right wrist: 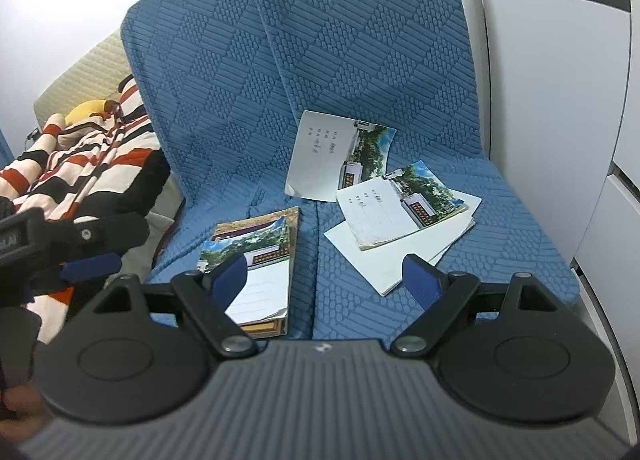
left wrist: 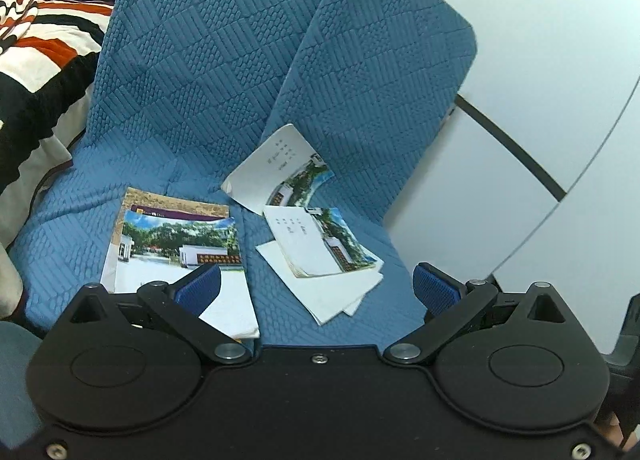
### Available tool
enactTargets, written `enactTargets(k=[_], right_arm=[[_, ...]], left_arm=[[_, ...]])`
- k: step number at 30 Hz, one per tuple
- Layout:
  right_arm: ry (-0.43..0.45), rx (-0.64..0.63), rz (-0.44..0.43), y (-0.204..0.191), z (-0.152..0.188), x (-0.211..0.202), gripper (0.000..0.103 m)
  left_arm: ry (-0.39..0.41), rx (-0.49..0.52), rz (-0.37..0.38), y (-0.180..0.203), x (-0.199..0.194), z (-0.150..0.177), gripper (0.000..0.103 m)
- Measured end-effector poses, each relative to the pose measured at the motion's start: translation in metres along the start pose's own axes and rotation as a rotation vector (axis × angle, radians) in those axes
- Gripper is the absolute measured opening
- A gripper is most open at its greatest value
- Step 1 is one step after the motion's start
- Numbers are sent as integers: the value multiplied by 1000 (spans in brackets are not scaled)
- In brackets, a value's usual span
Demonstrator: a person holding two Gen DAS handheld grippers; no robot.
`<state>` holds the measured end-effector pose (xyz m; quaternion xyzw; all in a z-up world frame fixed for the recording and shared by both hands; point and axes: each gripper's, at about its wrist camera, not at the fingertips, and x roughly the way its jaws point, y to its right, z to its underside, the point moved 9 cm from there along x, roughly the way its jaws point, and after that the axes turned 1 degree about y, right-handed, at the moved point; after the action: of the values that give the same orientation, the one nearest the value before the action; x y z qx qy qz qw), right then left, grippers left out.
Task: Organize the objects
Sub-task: 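Pull both grippers back from the stack, then move both grippers to the remaining white booklets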
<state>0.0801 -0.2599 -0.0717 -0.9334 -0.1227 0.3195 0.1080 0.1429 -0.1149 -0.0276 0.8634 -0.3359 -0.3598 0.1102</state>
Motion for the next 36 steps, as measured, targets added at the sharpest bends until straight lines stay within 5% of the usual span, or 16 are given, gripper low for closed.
enactTargets(k=[18,36], right_arm=[[-18,33,78,29,-7,95,86],[13,145,13,36,-51,174,86]], left_arm=[[4,3,-66,-51,88,-22,102],[-28,-30,-83,-74,176,-31,102]])
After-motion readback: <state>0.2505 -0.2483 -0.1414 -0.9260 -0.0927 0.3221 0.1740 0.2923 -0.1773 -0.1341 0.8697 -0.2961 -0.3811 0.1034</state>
